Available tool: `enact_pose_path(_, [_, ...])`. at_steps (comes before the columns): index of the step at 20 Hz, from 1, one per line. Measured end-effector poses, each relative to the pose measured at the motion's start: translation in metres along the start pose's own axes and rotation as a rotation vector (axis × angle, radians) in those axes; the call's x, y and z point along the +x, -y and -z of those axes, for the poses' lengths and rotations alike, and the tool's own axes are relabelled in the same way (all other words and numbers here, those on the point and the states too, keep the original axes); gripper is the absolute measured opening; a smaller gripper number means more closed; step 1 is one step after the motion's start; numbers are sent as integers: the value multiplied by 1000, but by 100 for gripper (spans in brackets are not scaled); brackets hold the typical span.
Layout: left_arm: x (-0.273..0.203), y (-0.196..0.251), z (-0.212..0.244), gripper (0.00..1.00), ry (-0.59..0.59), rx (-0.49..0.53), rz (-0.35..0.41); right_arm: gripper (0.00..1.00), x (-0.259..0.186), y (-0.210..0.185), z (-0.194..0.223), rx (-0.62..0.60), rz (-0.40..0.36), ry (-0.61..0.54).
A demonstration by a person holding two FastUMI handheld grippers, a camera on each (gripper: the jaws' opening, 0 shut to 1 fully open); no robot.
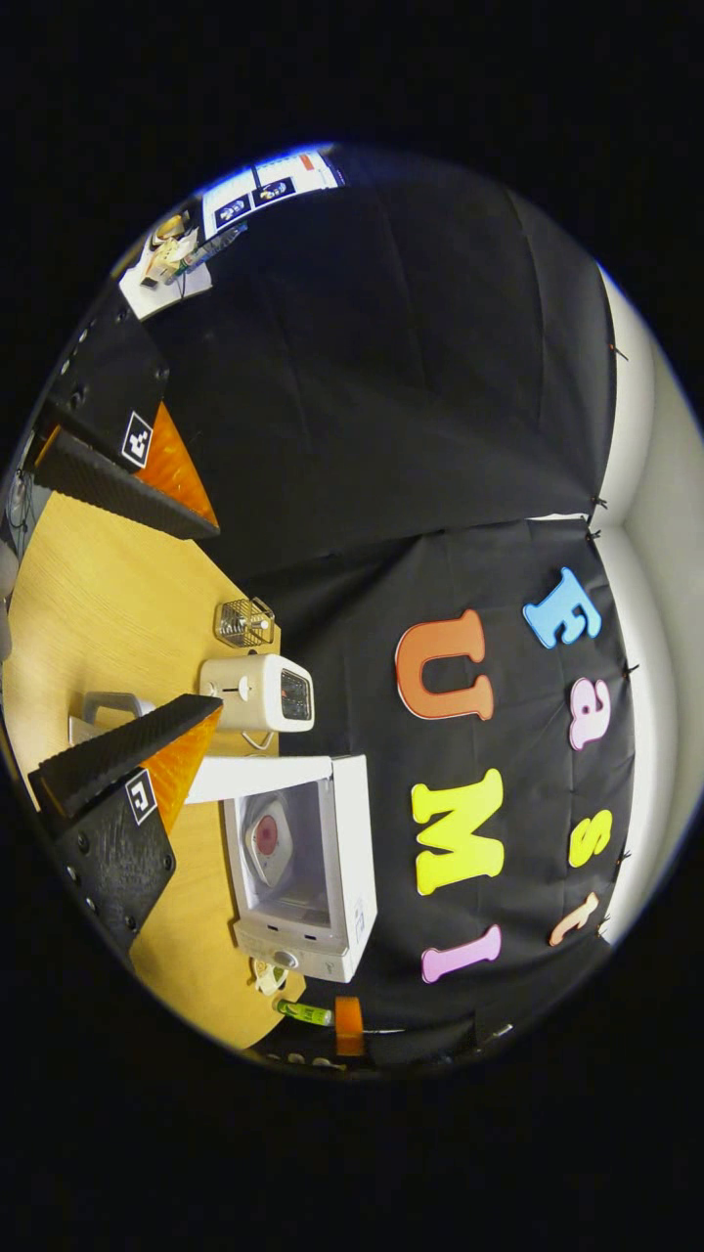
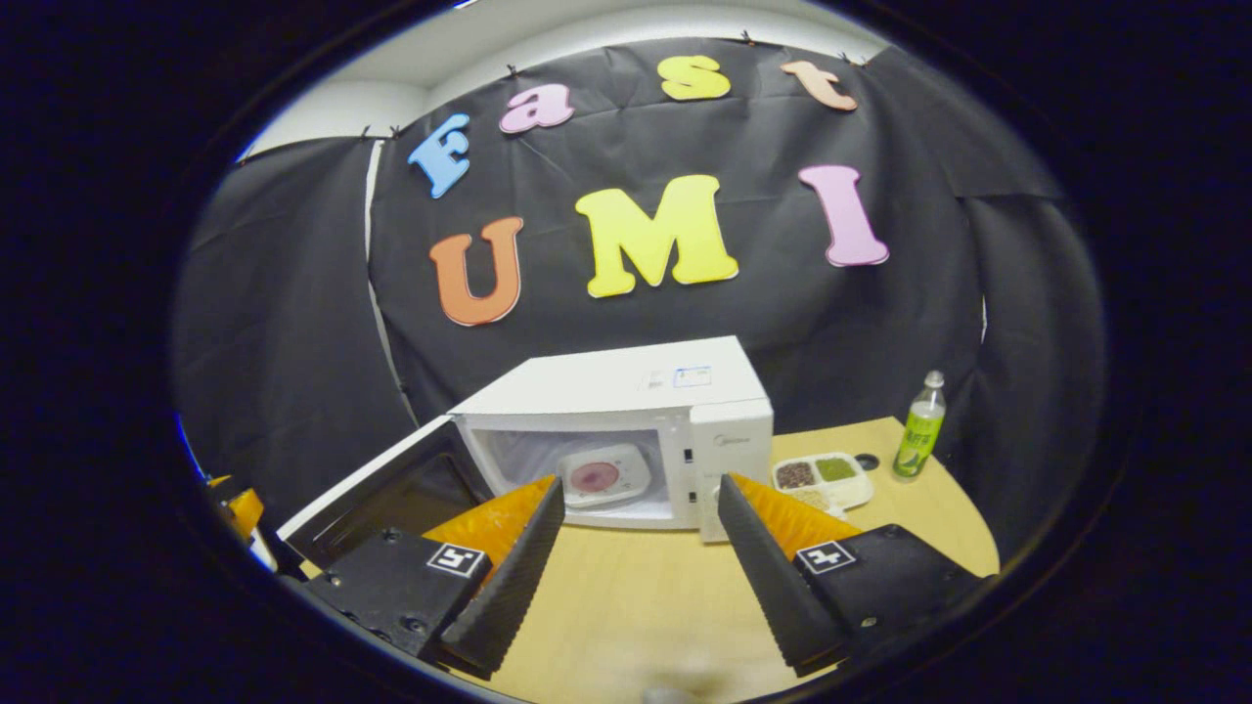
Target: Open the microwave oven with the left hand, put the food in, and close the microwave oven.
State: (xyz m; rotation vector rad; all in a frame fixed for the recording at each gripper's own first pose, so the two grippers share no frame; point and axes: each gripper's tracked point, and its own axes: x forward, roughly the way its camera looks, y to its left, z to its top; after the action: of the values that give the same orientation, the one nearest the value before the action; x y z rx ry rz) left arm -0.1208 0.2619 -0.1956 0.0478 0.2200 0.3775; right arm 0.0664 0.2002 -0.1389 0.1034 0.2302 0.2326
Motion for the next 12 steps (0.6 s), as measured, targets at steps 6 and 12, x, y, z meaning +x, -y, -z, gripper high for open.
enact_pose_path(6, [23,-6,37,88,-55,10,-16,100,-68,67,-12,-73,124,-14])
enact_pose_path(12, [39,3,59,66,-89,-4,53,100,-84,88,-14,-53,178,-44])
